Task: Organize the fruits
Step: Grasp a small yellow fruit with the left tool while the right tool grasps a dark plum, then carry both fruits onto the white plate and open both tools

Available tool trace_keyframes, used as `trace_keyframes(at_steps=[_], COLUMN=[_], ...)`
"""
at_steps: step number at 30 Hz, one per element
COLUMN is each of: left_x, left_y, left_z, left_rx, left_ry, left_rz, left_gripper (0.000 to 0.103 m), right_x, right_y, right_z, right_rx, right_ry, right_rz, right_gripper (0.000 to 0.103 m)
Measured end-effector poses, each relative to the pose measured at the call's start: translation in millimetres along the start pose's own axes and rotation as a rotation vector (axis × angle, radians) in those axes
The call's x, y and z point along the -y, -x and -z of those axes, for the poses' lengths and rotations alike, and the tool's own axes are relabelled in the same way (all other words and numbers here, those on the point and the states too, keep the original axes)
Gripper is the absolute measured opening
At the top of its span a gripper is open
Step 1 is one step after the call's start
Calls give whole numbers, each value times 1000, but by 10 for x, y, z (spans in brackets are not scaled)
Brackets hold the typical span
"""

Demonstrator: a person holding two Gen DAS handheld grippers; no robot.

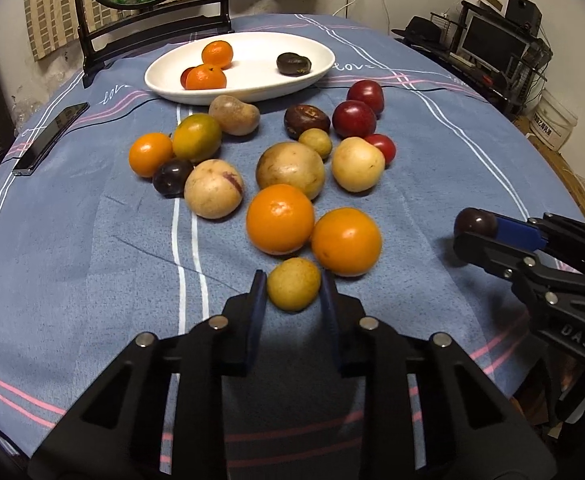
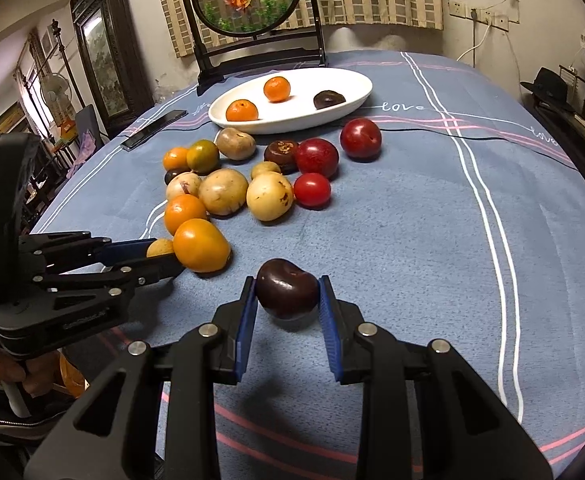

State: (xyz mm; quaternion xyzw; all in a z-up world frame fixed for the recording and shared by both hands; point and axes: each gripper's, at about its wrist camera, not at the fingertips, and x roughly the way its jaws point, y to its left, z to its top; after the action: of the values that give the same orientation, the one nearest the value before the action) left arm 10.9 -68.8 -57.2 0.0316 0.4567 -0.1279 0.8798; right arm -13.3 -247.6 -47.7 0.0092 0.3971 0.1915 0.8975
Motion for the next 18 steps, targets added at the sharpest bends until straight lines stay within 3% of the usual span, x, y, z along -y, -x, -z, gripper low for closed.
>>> trace_keyframes(at_steps=[10, 18], left_x=[-110, -398], left_y=[265, 465], left_z=[-78, -480], left_rx=[57, 139], left_ry=[9, 24], left_rz=[16, -23], left_gripper=[27, 27], right_x=[14, 25], right_y=[63, 252], right_z=[-86, -502], right_rx=[21, 137], right_ry=[12, 52], right_rz=[19, 63], right_gripper=[31, 31])
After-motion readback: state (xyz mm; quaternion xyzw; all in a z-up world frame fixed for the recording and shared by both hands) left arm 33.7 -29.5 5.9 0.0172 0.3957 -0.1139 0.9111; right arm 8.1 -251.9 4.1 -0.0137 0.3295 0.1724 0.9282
